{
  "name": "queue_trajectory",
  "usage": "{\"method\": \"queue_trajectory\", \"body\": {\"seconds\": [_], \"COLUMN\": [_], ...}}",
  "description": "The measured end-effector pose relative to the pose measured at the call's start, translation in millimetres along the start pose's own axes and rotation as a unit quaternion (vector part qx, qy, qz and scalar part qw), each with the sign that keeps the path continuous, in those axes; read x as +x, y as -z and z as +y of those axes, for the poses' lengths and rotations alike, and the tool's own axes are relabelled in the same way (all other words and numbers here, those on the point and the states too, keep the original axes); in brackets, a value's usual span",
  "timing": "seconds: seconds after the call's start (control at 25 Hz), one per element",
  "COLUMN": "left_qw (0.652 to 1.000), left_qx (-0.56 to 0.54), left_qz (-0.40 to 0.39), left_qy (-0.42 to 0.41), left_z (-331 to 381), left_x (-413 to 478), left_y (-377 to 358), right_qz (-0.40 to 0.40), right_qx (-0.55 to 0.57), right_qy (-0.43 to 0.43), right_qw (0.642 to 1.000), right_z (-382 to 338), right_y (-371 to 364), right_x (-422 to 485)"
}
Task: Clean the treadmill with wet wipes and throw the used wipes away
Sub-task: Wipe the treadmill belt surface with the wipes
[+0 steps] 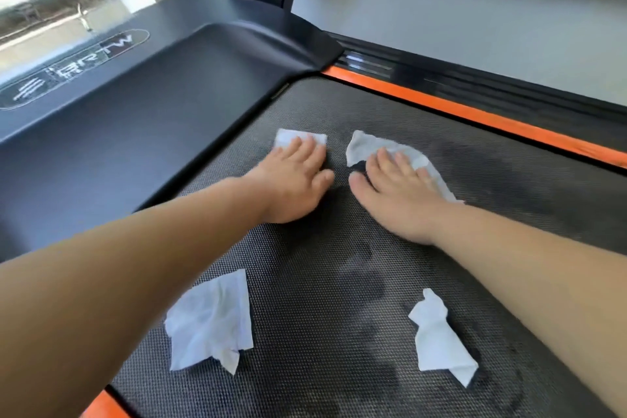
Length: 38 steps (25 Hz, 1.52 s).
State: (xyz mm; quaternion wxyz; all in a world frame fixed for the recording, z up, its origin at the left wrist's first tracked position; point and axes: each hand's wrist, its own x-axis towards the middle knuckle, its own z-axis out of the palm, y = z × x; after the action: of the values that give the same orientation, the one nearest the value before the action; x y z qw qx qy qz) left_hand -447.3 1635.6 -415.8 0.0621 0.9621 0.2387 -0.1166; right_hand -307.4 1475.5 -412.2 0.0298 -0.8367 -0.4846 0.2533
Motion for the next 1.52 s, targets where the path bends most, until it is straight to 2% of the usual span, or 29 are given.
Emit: {"method": "queue_trajectory", "body": {"seconds": [0.12,0.24,0.32,0.48,0.64,0.68,0.8,0.84,0.92,1.0,1.04,1.12,1.2,1.24,1.28,1.36,1.44,1.48,1.52], "left_qw": [0.998,0.993,0.992,1.000,0.991,0.993,0.999,0.999,0.998,0.992,0.994,0.999,0.994,0.993,0.995,0.999,0.994,0.993,0.996], "left_qx": [0.006,-0.021,-0.011,-0.008,0.012,0.011,-0.026,-0.034,-0.019,-0.014,-0.011,-0.011,-0.021,-0.021,-0.022,-0.026,-0.024,-0.028,-0.041], "left_qz": [-0.002,-0.031,-0.022,0.029,0.014,0.020,0.008,0.004,0.004,0.016,0.027,0.032,0.023,0.022,0.027,0.021,0.015,0.011,0.006], "left_qy": [-0.059,-0.109,-0.126,0.006,-0.133,-0.120,0.038,0.032,-0.065,-0.124,-0.108,0.002,0.106,0.116,0.094,-0.016,-0.108,-0.112,-0.083], "left_z": [22,31,30,17,29,17,-13,-11,1,-5,-16,-39,-49,-40,-26,6,16,10,2], "left_x": [-34,-70,-71,-40,-28,-16,20,23,19,13,18,33,45,52,58,64,67,70,74], "left_y": [-5,-2,-6,-10,-12,-9,8,7,-2,-2,0,8,16,19,21,22,21,23,26], "right_qz": [-0.031,-0.026,-0.021,0.011,0.049,0.050,-0.006,-0.028,-0.025,0.012,0.024,0.056,0.074,0.081,0.083,0.070,0.046,0.030,0.018], "right_qx": [-0.011,-0.023,-0.032,0.017,0.046,0.034,0.012,0.000,0.004,0.013,0.017,0.031,0.035,0.021,-0.003,-0.060,-0.032,0.024,0.085], "right_qy": [0.037,0.018,0.012,-0.008,-0.058,-0.036,0.091,0.124,0.151,0.107,0.053,-0.049,-0.098,-0.099,-0.080,0.020,0.095,0.075,0.034], "right_qw": [0.999,0.999,0.999,1.000,0.996,0.998,0.996,0.992,0.988,0.994,0.998,0.997,0.992,0.991,0.993,0.996,0.994,0.996,0.996], "right_z": [11,24,23,30,31,25,11,11,10,15,21,27,24,21,17,18,37,50,64], "right_y": [-14,-18,-23,-13,6,4,0,2,15,25,29,36,29,26,21,11,13,23,33], "right_x": [-32,-63,-70,-42,-7,-5,0,6,20,41,53,70,75,74,70,55,33,19,6]}}
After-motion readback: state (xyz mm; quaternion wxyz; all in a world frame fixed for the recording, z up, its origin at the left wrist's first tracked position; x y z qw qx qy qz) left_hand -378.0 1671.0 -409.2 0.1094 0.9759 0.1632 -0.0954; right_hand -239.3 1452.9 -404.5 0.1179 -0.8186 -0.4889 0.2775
